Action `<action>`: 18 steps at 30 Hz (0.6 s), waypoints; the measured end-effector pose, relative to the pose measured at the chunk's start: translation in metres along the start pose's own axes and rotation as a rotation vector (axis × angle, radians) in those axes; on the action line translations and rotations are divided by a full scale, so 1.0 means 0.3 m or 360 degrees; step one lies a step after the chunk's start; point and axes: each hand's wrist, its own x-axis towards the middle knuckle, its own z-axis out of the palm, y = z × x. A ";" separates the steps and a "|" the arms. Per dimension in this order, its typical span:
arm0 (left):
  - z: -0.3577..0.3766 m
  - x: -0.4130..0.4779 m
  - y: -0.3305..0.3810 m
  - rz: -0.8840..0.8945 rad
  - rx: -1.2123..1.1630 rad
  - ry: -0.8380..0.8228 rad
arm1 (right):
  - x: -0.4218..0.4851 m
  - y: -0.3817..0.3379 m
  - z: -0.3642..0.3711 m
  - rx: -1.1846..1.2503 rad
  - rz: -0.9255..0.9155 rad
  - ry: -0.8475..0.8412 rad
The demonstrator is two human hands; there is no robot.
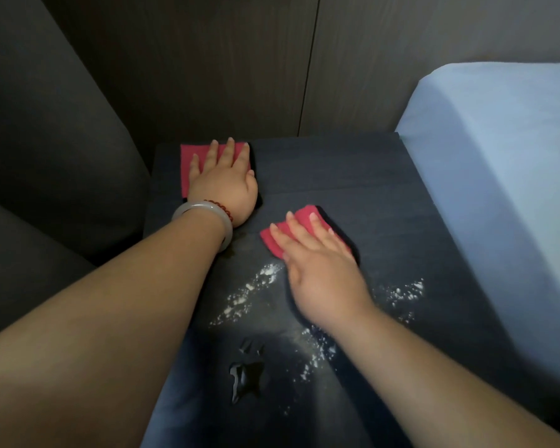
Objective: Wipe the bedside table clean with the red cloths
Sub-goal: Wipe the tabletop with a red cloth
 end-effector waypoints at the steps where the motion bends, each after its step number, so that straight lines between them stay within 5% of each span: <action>1: 0.001 0.001 0.001 0.0001 0.0008 -0.0005 | 0.003 0.051 -0.017 -0.0018 0.0005 0.0032; 6: -0.007 0.003 0.003 -0.0017 0.0002 -0.0019 | 0.063 0.405 -0.126 0.0007 0.0921 0.0226; 8: -0.004 0.003 0.003 -0.0001 -0.0007 -0.0018 | 0.060 0.277 -0.079 -0.0068 0.0751 0.0244; 11: 0.003 0.000 -0.001 -0.0004 -0.0006 0.0006 | -0.017 0.016 0.013 0.0017 0.0077 0.0056; 13: 0.002 0.002 0.000 -0.0014 0.0007 0.0005 | -0.032 0.036 -0.002 0.0038 -0.0061 0.0028; 18: -0.008 0.002 0.007 -0.0041 0.0033 -0.0019 | 0.075 0.427 -0.122 -0.0012 0.0951 0.0183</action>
